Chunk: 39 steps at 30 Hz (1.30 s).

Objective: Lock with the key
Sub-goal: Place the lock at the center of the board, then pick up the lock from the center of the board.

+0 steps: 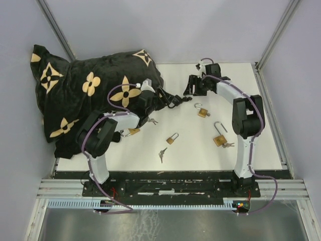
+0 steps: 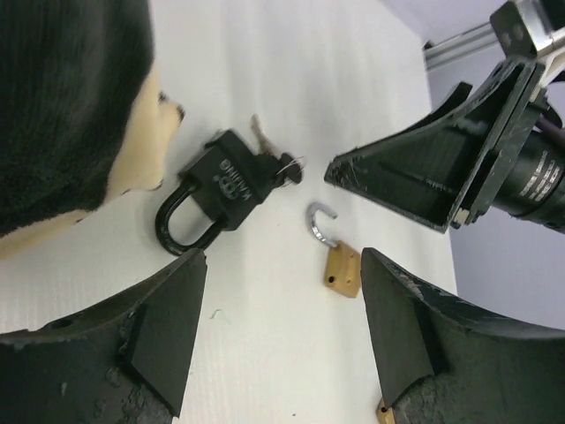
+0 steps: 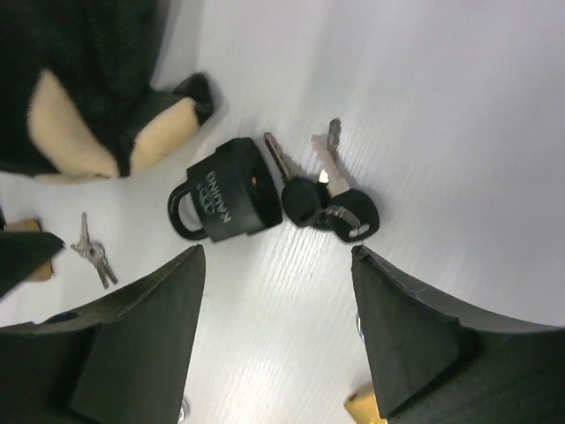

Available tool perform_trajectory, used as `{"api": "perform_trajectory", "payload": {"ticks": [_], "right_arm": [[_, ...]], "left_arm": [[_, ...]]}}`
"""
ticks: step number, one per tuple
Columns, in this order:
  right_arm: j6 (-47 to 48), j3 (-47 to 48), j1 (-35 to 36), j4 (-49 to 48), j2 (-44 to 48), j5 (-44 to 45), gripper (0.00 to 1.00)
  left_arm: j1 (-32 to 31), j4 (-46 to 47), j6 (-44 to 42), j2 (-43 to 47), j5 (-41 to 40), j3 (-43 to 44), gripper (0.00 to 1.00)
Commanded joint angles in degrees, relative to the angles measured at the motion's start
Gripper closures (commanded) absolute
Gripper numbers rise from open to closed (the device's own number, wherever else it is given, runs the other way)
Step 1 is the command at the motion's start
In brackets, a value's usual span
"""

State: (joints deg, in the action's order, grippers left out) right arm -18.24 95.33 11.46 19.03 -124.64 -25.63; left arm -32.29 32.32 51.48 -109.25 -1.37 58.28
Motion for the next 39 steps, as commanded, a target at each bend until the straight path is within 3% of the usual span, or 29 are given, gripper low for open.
{"api": "perform_trajectory", "payload": {"ticks": [1,6,10,12,14,20,23,27,32,39], "right_arm": [[11.36,-1.86,-1.29,3.19,12.25,-1.17,0.25],[19.21,-8.68,-2.86,7.16,23.39,-9.06,0.25],[24.36,-17.12,-3.98,8.47,34.11,-12.25,0.23],[26.00,-20.80,-4.68,9.40,39.53,-13.32,0.22],[27.86,-23.78,-5.82,12.04,42.81,-14.56,0.20],[37.33,-28.80,-9.25,23.45,49.05,-11.37,0.19],[40.55,-30.92,-9.70,25.95,49.78,-3.77,0.20],[41.59,-34.57,-9.74,23.52,48.34,4.50,0.23],[41.64,-34.83,-9.24,23.12,40.98,11.30,0.43],[41.28,-31.81,-4.89,22.38,31.66,19.11,0.51]], "left_arm": [[-1.43,-4.02,-8.81,10.19,-5.73,-2.01,0.22],[-2.76,-4.22,-13.48,21.48,-6.89,-8.84,0.22],[-2.85,1.18,-15.98,32.99,-3.82,-17.53,0.21],[-2.78,4.73,-16.58,39.66,-2.16,-22.09,0.15],[-2.70,7.37,-16.33,45.33,-0.61,-26.94,0.01],[-2.48,5.15,-15.33,57.78,9.21,-33.33,0.01],[-2.50,1.05,-13.40,61.90,11.61,-34.94,0.01],[-2.51,4.02,-7.00,67.90,10.52,-41.55,0.00],[-2.51,4.96,-1.76,72.66,9.26,-48.39,0.01],[-2.56,5.28,-1.95,74.87,7.58,-51.25,0.01]]}}
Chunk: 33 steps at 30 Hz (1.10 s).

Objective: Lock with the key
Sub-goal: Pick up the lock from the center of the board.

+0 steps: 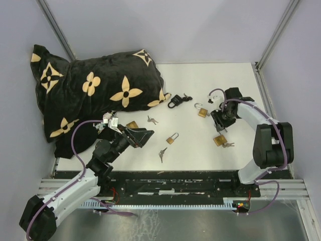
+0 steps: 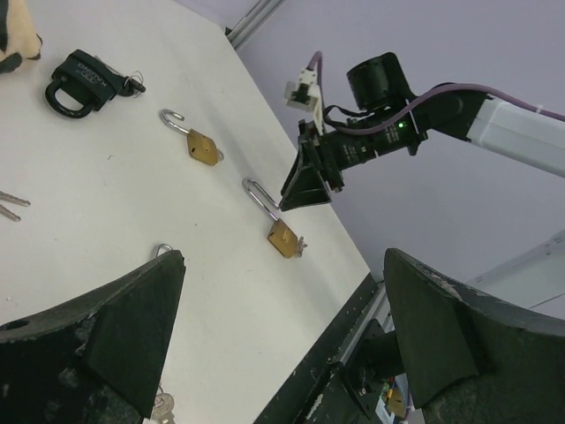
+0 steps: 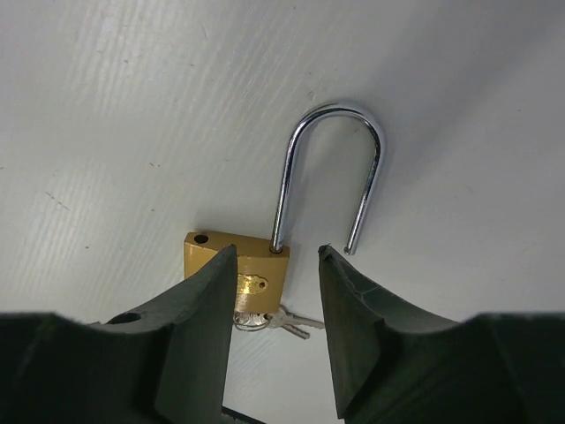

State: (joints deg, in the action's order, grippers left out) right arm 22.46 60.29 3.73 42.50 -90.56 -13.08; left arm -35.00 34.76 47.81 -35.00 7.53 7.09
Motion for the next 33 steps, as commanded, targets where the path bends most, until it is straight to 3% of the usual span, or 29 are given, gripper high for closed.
{"api": "perform_trajectory", "payload": {"ticks": [1,9,22,33], "right_arm": [[0.55,3.67,3.56,-1.10,-3.63,7.44,0.52],[0.48,4.27,5.38,-1.39,-7.27,11.65,0.58],[0.62,4.93,5.40,0.20,-12.08,9.79,0.67],[1.45,5.39,4.14,2.21,-12.60,8.32,0.96]], "left_arm": [[0.19,3.40,1.08,0.18,-1.36,0.08,0.01],[0.17,6.44,-1.70,-3.67,0.43,1.37,0.01],[0.19,9.20,-0.11,-5.96,1.80,0.70,0.01],[0.20,11.96,0.75,-6.87,3.86,-0.24,0.01]]}}
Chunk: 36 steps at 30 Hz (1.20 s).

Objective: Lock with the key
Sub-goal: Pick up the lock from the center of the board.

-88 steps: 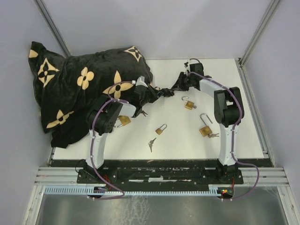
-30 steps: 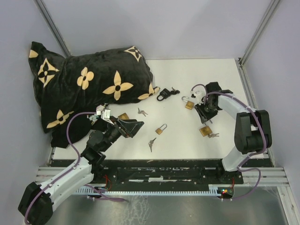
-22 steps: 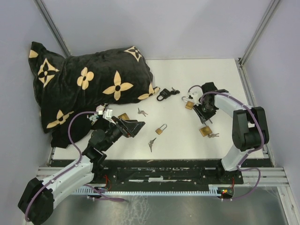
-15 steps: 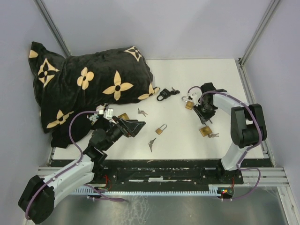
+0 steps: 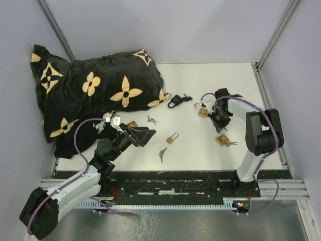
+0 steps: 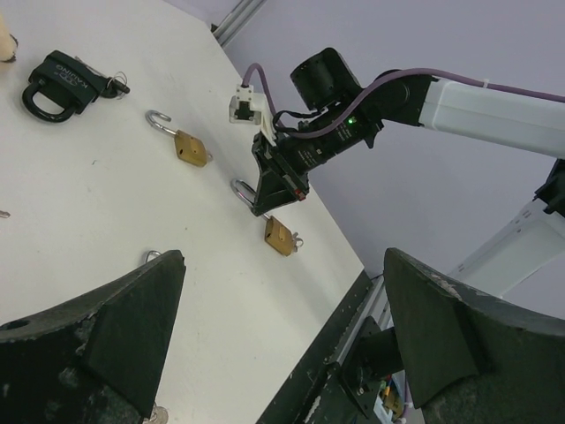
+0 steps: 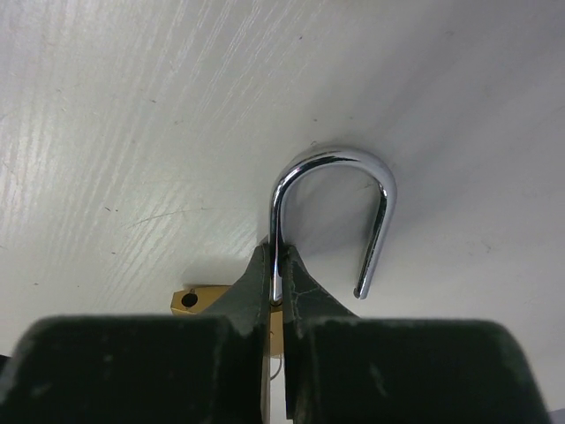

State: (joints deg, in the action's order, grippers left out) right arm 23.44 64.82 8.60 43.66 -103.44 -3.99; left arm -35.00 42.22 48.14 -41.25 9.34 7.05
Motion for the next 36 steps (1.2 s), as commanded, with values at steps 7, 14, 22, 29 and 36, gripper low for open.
{"api": "perform_trajectory", "payload": {"ticks": [7,14,22,29,36], "right_arm": [[3.43,-0.68,-1.40,1.92,11.28,-15.10,0.98],[10.22,-1.21,-1.40,7.14,19.87,-34.45,0.98],[14.74,0.12,-1.21,12.63,22.45,-46.89,0.98],[21.24,0.91,0.78,17.80,23.34,-52.14,0.98],[30.57,3.24,4.87,26.22,21.22,-54.19,0.98]], "left_arm": [[-1.99,14.57,-7.34,-8.09,11.08,1.23,0.03],[-2.97,17.89,-0.90,-22.79,22.09,11.34,0.00],[-4.71,23.60,-20.92,-31.06,30.25,16.94,0.14],[-14.66,-3.46,-69.25,-30.00,24.20,26.69,0.10],[-15.10,-26.29,-92.35,-35.37,27.11,38.74,0.14]]}}
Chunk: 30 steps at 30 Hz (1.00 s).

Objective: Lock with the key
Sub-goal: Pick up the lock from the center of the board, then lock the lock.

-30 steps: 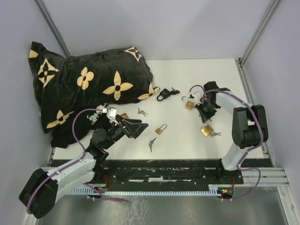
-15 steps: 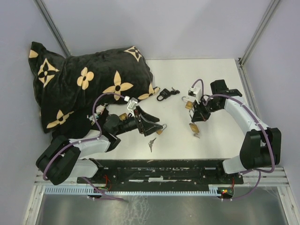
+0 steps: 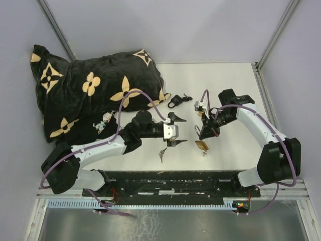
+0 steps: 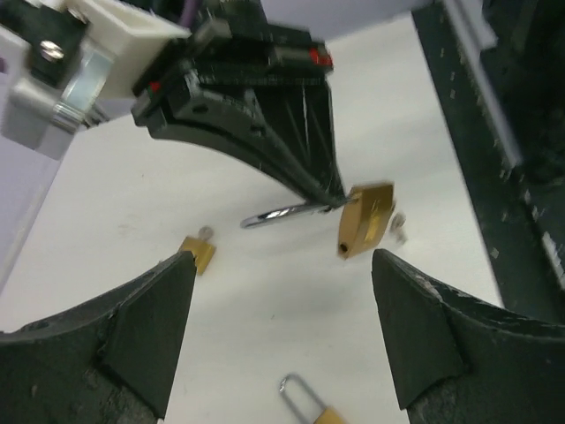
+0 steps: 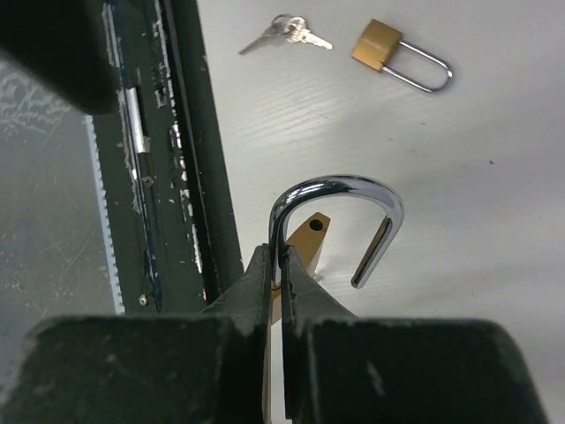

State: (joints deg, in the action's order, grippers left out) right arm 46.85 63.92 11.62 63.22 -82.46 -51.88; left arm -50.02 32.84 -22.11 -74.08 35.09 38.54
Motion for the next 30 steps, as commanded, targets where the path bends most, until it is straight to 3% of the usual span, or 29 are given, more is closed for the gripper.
{"api": "perform_trajectory", "payload": {"ticks": [1,5,8,12,17,30], "right_arm": [[8.60,4.54,2.23,8.05,-0.32,-6.80,0.98],[15.51,7.24,3.41,16.76,-4.29,-9.58,0.98],[25.99,10.60,3.79,26.96,-8.99,-12.31,0.98],[35.86,14.22,3.97,37.42,-14.82,-14.01,0.98],[34.25,14.13,5.43,35.69,-15.49,-13.13,0.98],[27.59,12.48,7.26,29.30,-13.73,-10.55,0.98]], "left_arm": [[-0.08,-20.03,-24.80,-3.04,1.86,8.90,0.14],[-2.49,-24.91,-33.66,-3.29,0.64,10.50,0.16],[-4.93,-24.71,-37.29,-3.47,-3.11,10.28,0.22],[-5.62,-20.51,-36.90,-3.41,-4.64,8.90,0.25],[-5.69,-13.03,-33.76,-4.67,-5.10,7.20,0.25],[-5.66,-18.07,-33.40,-9.32,-4.03,11.42,0.40]]}}
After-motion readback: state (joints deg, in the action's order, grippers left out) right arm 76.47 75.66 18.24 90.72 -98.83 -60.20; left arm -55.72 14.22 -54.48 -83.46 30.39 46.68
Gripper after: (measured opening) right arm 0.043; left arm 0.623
